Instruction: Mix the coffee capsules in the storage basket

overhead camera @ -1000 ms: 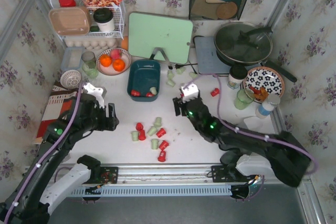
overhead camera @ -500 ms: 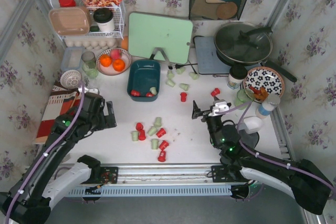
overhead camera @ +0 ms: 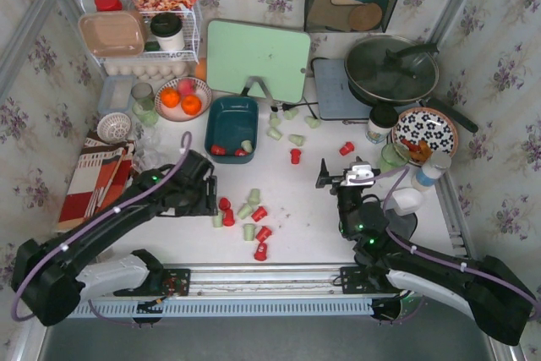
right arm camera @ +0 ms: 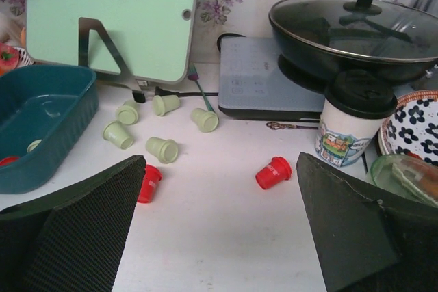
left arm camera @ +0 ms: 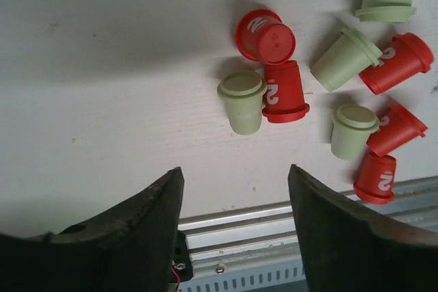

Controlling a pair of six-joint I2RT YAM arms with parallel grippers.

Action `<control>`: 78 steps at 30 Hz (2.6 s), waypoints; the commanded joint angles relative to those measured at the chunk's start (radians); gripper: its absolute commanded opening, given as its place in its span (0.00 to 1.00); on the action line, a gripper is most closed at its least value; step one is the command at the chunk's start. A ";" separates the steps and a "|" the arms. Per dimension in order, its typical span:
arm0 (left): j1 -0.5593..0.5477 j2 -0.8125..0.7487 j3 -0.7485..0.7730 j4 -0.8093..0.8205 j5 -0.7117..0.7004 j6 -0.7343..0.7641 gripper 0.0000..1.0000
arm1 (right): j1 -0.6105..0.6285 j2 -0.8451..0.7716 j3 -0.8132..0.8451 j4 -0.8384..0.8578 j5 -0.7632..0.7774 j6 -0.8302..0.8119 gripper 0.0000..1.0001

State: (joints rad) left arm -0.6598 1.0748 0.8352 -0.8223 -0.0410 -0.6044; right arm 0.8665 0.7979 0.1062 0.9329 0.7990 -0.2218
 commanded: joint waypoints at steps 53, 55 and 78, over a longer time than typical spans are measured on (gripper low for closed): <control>0.054 0.384 0.296 0.587 -0.211 0.334 0.16 | -0.003 0.033 -0.012 0.095 0.030 -0.033 1.00; 0.086 0.512 0.388 0.563 -0.179 0.331 0.16 | -0.003 0.035 -0.013 0.100 0.031 -0.036 1.00; 0.158 0.737 0.592 0.521 -0.037 0.341 0.99 | -0.005 0.145 0.068 -0.031 -0.070 0.097 1.00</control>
State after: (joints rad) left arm -0.5079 1.8503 1.4189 -0.2909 -0.0647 -0.2630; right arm 0.8619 0.9245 0.1482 0.9356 0.7551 -0.1806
